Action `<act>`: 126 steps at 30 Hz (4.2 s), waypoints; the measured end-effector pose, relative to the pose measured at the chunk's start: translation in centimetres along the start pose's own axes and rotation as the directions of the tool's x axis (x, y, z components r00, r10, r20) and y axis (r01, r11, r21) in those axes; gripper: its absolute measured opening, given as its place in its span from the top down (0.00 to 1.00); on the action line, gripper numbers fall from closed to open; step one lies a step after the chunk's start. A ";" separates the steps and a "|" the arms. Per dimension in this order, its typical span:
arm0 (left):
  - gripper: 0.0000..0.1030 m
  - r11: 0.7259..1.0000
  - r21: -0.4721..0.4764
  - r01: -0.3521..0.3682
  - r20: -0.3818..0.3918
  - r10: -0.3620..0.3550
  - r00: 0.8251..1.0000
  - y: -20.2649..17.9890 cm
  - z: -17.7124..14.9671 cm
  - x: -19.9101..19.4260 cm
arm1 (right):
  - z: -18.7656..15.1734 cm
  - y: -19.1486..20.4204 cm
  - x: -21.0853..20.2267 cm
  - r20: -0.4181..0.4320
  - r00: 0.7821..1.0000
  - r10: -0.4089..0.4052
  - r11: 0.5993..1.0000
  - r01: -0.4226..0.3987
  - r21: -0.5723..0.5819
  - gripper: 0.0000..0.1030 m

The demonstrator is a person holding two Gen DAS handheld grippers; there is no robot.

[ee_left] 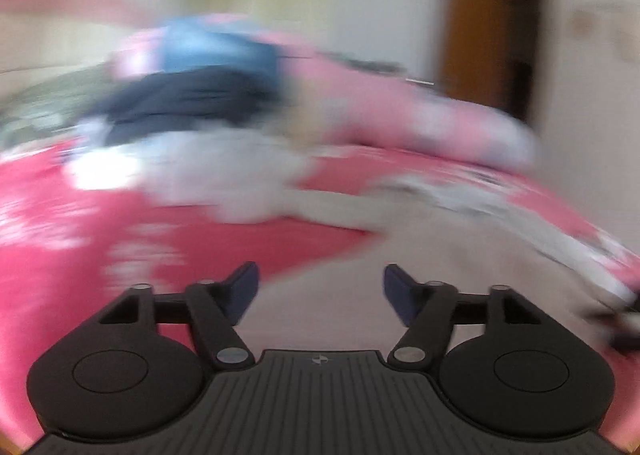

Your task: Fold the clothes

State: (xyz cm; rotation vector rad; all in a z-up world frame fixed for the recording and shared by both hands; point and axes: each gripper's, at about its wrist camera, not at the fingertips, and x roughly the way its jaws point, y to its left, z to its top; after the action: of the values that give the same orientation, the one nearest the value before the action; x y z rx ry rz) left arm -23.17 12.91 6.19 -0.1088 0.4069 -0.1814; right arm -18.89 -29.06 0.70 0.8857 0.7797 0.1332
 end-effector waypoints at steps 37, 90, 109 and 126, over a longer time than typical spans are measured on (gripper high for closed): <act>0.29 0.881 0.274 0.385 -0.248 -0.323 0.914 -14.5 -1.9 4.6 | 5.0 -1.2 -13.5 0.301 0.931 -0.207 0.859 0.320 -0.399 0.31; 0.06 0.723 0.263 0.639 -0.343 -0.549 0.762 -20.9 -4.1 4.7 | 8.5 -5.5 -12.7 0.180 0.938 -0.297 0.940 0.320 -0.118 0.33; 0.72 0.672 0.512 0.535 -0.368 -0.391 0.844 -30.2 -5.4 11.6 | 9.6 -9.5 -14.5 0.417 0.846 -0.333 0.891 0.427 -0.154 0.97; 1.00 0.625 0.417 0.660 -0.375 -0.543 0.751 -27.5 -2.9 3.1 | 8.0 -17.0 -27.7 0.538 0.745 -0.395 0.906 0.413 0.092 0.97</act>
State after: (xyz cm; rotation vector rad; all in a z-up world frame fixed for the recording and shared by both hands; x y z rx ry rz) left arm -25.71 -14.76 6.25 0.3383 0.5127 -0.9928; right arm -37.05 -56.60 6.65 0.6509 0.4067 -0.4830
